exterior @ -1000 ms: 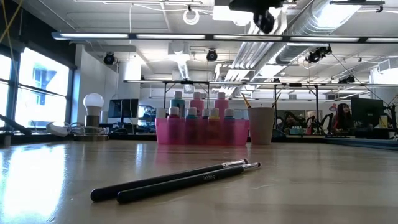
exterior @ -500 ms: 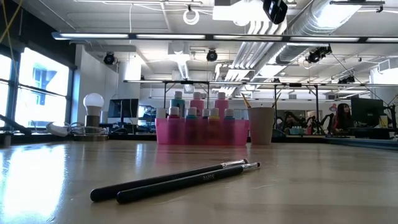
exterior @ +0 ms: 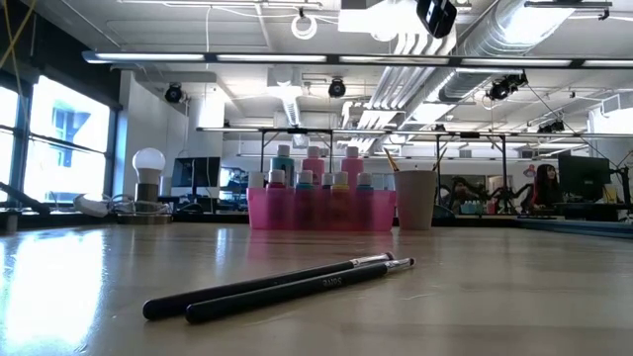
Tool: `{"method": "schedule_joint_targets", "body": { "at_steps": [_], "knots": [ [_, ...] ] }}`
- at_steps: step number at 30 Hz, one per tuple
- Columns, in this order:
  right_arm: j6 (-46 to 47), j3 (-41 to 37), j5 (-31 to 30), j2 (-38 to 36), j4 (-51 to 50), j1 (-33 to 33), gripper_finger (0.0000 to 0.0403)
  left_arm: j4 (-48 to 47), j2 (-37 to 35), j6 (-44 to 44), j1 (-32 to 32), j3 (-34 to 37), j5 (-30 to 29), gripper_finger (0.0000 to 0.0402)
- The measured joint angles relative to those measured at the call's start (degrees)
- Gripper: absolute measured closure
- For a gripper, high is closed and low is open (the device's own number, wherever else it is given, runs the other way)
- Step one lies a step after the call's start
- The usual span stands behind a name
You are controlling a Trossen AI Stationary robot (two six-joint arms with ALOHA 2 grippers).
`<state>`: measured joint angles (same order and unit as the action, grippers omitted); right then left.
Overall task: Pick & Place Paint Supplies
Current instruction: Move the silver paintbrushes to the center of the table
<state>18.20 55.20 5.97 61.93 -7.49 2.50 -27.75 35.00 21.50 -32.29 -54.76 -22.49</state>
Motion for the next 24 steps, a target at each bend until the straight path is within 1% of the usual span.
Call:
{"method": "schedule_joint_targets", "body": {
  "at_steps": [3, 6, 9, 13, 15, 17, 22, 24],
  "knots": [
    [0.39, 0.00, -0.04, 0.00, 0.00, 0.00, 0.0401, -2.23, 0.02, 5.02, 0.01, 0.00, 1.57, 0.0254],
    [3.98, 0.00, -0.03, 0.00, 0.00, 0.00, 0.0401, -6.24, 0.04, 13.31, 0.00, 0.00, 2.63, 0.0254],
    [7.24, 0.00, -0.02, 0.02, 0.00, 0.00, 0.0401, -11.72, 0.24, 20.99, 0.00, 0.00, 2.58, 0.0254],
    [7.52, 0.00, -0.04, 0.28, -0.11, 0.00, 0.0401, -19.72, 2.61, 29.63, 0.01, 0.00, 2.72, 0.0259],
    [7.29, 0.00, -0.03, 0.31, -0.10, 0.00, 0.0401, -22.39, 4.36, 33.66, 0.02, 0.00, 3.69, 0.0273],
    [6.96, 0.00, -0.04, 0.31, -0.12, 0.00, 0.0401, -23.64, 6.16, 36.40, 0.02, 0.00, 6.01, 0.0293],
    [5.58, 0.00, -0.04, 0.31, -2.06, 0.00, 0.0401, -23.97, 10.61, 43.24, 0.00, 0.00, 14.40, 0.0358],
    [5.56, 0.00, -0.04, 0.31, -3.27, 0.00, 0.0401, -24.99, 12.65, 45.69, 0.00, 0.00, 16.80, 0.0386]
  ]
}}
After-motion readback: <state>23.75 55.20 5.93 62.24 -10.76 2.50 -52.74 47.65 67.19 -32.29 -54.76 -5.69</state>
